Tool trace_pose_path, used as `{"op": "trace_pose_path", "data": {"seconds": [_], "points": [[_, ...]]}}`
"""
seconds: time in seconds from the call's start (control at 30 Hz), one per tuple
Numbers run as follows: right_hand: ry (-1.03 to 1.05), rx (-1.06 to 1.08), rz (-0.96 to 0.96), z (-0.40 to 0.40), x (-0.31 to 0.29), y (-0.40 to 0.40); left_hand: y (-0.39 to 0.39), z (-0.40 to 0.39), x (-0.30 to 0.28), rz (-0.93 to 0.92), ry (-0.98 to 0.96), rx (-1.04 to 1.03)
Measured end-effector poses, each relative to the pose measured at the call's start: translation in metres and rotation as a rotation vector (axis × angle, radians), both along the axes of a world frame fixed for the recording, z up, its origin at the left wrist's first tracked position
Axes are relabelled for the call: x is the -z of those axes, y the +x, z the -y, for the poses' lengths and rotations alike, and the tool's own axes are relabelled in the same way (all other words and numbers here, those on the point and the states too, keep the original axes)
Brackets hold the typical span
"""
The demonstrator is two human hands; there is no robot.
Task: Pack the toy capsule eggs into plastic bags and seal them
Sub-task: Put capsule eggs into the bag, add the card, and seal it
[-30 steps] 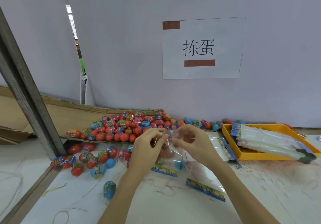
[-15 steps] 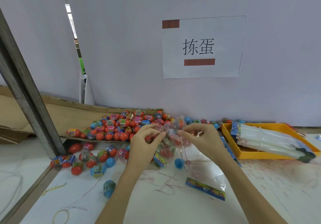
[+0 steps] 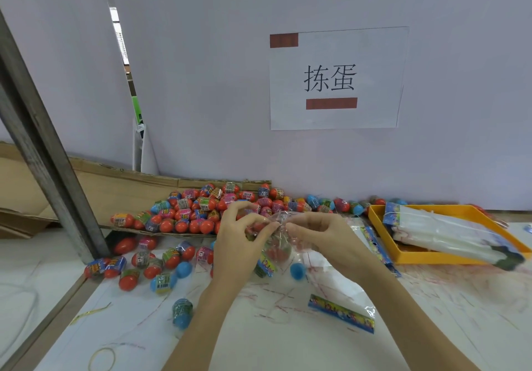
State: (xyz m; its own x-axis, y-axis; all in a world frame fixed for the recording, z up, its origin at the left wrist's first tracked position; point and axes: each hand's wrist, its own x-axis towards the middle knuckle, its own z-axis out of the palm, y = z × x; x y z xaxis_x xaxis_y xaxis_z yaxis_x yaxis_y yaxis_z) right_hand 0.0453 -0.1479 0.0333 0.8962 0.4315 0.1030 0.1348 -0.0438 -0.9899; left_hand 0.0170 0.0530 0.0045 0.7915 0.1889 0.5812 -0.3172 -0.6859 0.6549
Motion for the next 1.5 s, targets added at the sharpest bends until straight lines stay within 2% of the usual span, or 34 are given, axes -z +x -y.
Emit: {"op": "trace_pose_path", "data": {"seconds": [0.1,0.27,0.43,0.67,0.93,1.03,1.3,1.5], "points": [[0.133,0.015,-0.094,0.003,0.000,0.004,-0.002,0.000,-0.002,-0.095,-0.133,0.006],[0.308,0.077,-0.176,0.009,-0.001,0.006,-0.003,0.000,-0.008,-0.285,-0.518,0.112],[0.355,0.065,-0.307,0.010,-0.004,0.010,0.000,0.000,-0.003,-0.269,-0.486,0.087],[0.336,0.094,-0.310,0.009,-0.002,0.011,0.000,0.003,-0.004,-0.255,-0.496,0.134],[0.334,-0.096,-0.269,0.008,-0.003,0.005,-0.001,0.001,-0.005,-0.272,-0.543,0.204],[0.369,-0.134,-0.284,0.005,-0.001,0.003,0.001,0.001,-0.002,-0.291,-0.522,0.169],[0.265,-0.064,-0.335,-0.001,0.001,0.003,0.003,0.005,0.002,-0.293,-0.379,0.106],[0.268,-0.038,-0.264,0.001,0.003,0.004,0.000,0.009,-0.001,-0.295,-0.195,0.063]]}}
